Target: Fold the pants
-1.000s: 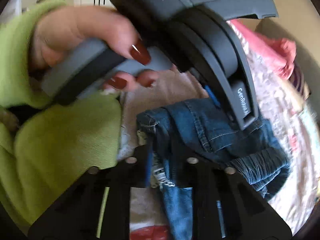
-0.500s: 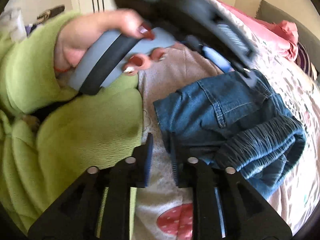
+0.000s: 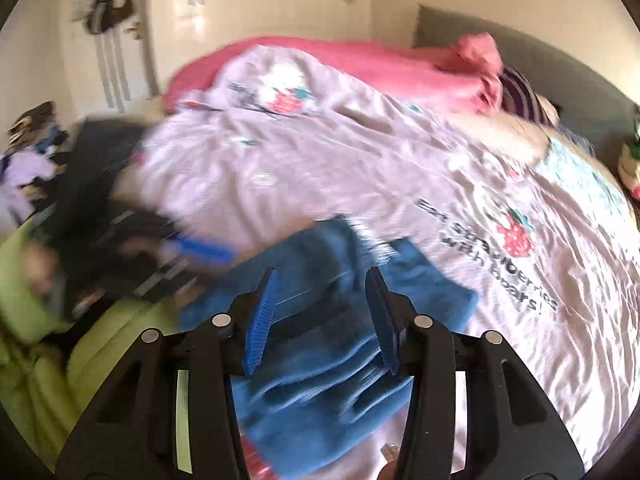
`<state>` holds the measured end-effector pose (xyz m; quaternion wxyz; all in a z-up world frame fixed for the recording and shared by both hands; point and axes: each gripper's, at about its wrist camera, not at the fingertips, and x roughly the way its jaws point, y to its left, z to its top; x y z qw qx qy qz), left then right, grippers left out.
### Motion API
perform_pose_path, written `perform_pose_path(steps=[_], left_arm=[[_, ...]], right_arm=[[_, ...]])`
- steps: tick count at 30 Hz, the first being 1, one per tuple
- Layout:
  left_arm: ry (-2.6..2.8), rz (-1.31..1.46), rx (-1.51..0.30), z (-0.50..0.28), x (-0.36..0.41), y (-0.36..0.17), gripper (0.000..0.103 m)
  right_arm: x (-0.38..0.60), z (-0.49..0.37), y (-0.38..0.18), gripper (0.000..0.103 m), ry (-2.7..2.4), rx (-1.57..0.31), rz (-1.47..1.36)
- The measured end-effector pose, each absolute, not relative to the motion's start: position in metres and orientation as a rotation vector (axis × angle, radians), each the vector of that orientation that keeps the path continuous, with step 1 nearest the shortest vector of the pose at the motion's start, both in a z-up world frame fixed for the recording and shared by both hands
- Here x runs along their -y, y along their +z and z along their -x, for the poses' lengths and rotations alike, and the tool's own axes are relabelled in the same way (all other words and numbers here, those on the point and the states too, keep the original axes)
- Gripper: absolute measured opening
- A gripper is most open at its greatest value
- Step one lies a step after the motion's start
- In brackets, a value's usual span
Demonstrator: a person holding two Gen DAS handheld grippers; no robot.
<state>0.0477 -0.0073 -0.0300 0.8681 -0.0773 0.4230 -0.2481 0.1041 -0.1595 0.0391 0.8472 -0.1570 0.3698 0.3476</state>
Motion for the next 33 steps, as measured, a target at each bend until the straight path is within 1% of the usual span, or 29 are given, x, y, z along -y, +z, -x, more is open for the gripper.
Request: perform_pose_path(steps=[1,2,5,8,9,10,12,15,17,18,20,23,24,26,27,31,33], left_arm=[[-0.539,0.148,-0.906,-0.044,0.014,-0.034,0.028],[-0.547,0.132,-0.918,-0.042,0.019,-0.036,0.028],[-0.556,0.064,-0.952,-0.039,0.034,-0.046,0.028],[-0.557,0.058,-0.964,-0.039,0.035,-0.05,0.028],[-0.558,0.062,-0.967,-0.04,0.034,-0.051,0.028],[-0.558,0.064,-0.968,-0.04,0.034,-0.051,0.028],[-0.558,0.066,-0.968,-0.039,0.034,-0.051,0.028],[-0.554,0.074,-0.967,-0.039,0.033,-0.051,0.03],[-0.552,0.074,-0.965,-0.039,0.034,-0.051,0.03],[-0.552,0.074,-0.963,-0.039,0.034,-0.05,0.03],[-0.554,0.072,-0.965,-0.039,0.034,-0.051,0.03],[-0.557,0.069,-0.971,-0.039,0.035,-0.051,0.03],[-0.558,0.068,-0.973,-0.039,0.036,-0.052,0.031],[-0.559,0.065,-0.979,-0.038,0.037,-0.052,0.032],[-0.559,0.064,-0.98,-0.038,0.037,-0.052,0.032],[-0.56,0.062,-0.984,-0.04,0.038,-0.054,0.033],[-0.559,0.061,-0.986,-0.04,0.039,-0.054,0.033]], right_arm=[[0.159,-0.12,0.034,0.034,0.729,-0.814,0.33],[0.156,-0.13,0.026,0.027,0.731,-0.834,0.332],[0.139,-0.155,0.0,0.027,0.737,-0.906,0.363],[0.126,-0.166,-0.027,0.027,0.743,-0.996,0.421],[0.121,-0.168,-0.036,0.018,0.76,-1.031,0.43],[0.118,-0.171,-0.037,0.003,0.777,-1.046,0.42],[0.111,-0.171,-0.034,0.002,0.78,-1.043,0.405],[0.099,-0.174,-0.02,0.001,0.769,-0.976,0.421],[0.093,-0.179,-0.028,0.001,0.707,-0.954,0.533],[0.095,-0.181,-0.035,0.001,0.702,-0.964,0.545],[0.102,-0.185,-0.045,0.001,0.704,-0.981,0.511],[0.123,-0.192,-0.048,0.002,0.707,-0.987,0.38],[0.131,-0.193,-0.046,0.006,0.702,-0.982,0.329],[0.142,-0.19,-0.037,0.017,0.673,-0.956,0.282],[0.145,-0.188,-0.033,0.024,0.661,-0.943,0.266],[0.168,-0.149,0.006,0.024,0.683,-0.823,0.21],[0.17,-0.124,0.012,0.026,0.72,-0.799,0.223]])
